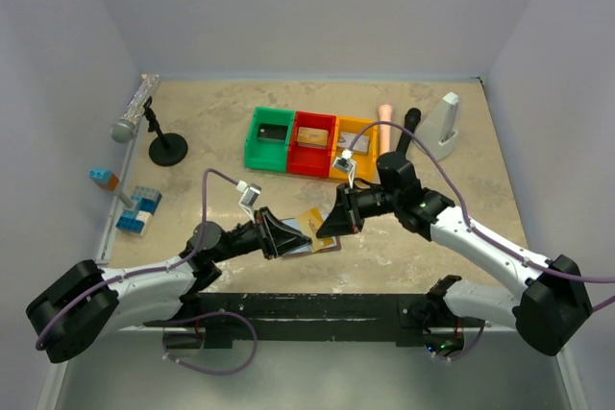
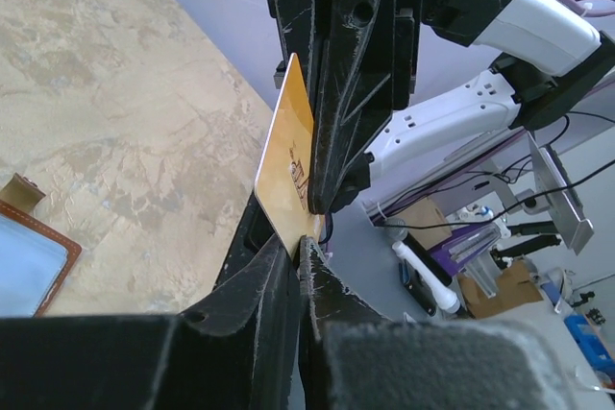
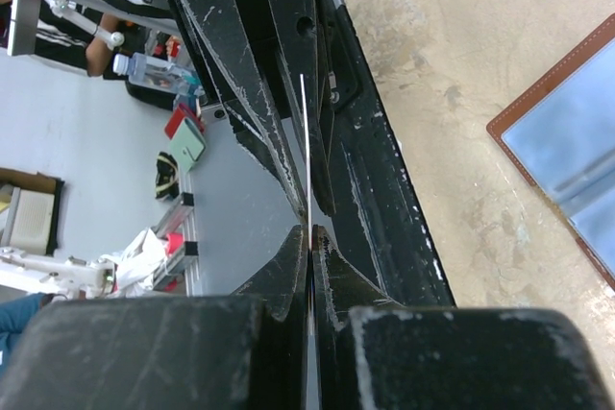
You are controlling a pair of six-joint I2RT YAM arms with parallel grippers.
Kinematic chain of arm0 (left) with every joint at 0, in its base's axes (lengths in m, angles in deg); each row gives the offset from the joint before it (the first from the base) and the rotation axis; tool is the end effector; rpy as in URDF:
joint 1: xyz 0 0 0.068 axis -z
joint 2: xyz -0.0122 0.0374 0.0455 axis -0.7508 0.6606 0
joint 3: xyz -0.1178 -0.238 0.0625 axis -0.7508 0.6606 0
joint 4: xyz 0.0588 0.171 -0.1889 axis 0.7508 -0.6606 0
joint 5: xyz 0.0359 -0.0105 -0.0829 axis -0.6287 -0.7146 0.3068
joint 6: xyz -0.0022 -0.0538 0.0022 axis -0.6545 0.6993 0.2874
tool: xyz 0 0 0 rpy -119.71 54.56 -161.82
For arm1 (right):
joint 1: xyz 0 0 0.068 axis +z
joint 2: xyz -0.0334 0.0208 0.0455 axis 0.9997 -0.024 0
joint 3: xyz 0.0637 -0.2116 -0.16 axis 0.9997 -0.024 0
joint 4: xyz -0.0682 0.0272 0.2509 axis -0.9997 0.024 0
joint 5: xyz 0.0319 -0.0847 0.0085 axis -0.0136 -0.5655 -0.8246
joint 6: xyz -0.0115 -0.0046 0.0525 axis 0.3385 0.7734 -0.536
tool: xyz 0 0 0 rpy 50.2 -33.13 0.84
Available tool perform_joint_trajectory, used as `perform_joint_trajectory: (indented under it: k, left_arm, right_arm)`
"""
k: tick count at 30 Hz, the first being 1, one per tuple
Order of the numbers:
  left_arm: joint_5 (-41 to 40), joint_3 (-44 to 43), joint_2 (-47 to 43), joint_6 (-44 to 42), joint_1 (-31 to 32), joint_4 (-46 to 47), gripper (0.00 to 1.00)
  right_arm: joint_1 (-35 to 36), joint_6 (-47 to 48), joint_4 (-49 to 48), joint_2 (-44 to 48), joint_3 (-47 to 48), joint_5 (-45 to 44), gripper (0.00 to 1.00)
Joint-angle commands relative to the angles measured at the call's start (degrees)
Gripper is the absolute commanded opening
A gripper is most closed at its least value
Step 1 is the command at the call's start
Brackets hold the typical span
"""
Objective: Take the credit cards out of the card holder
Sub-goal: Place the credit card in the storage box.
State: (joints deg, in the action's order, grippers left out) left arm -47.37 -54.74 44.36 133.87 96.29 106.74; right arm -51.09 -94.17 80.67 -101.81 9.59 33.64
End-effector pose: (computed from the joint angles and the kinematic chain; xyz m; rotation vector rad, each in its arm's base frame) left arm 0.1127 -0.1459 0.1989 0.2948 1.6722 -1.7513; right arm 0.1740 0.1693 0.2725 -0.7537 2.1478 1.6372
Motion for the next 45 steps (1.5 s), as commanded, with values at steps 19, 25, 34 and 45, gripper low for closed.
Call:
perform_joint_trajectory:
  k: [19, 25, 34, 45]
  left_arm:
    - [-21.78, -5.13, -3.84, -2.33, -0.53, -12.25, 0.0]
    - [-37.51, -16.28, 8.36, 5.03, -1.76, -15.68, 0.0]
    - [-50.98, -34.57, 28.14, 15.94, -4.13, -18.41, 0.0]
    - [-57.14, -49.16, 40.8, 22.28, -5.27, -28.43, 0.0]
  right_arm:
    - [-0.45, 6.21, 21.25, 12.72, 6.06, -19.66, 0.7]
    - [-0.45, 4.37, 23.55, 20.91, 2.73, -32.06, 0.68]
    - [-0.36, 2.35, 21.97, 27.68, -1.41, -32.08, 0.66]
    - [-0.36, 4.46, 26.27, 33.04, -0.53, -32.08, 0.66]
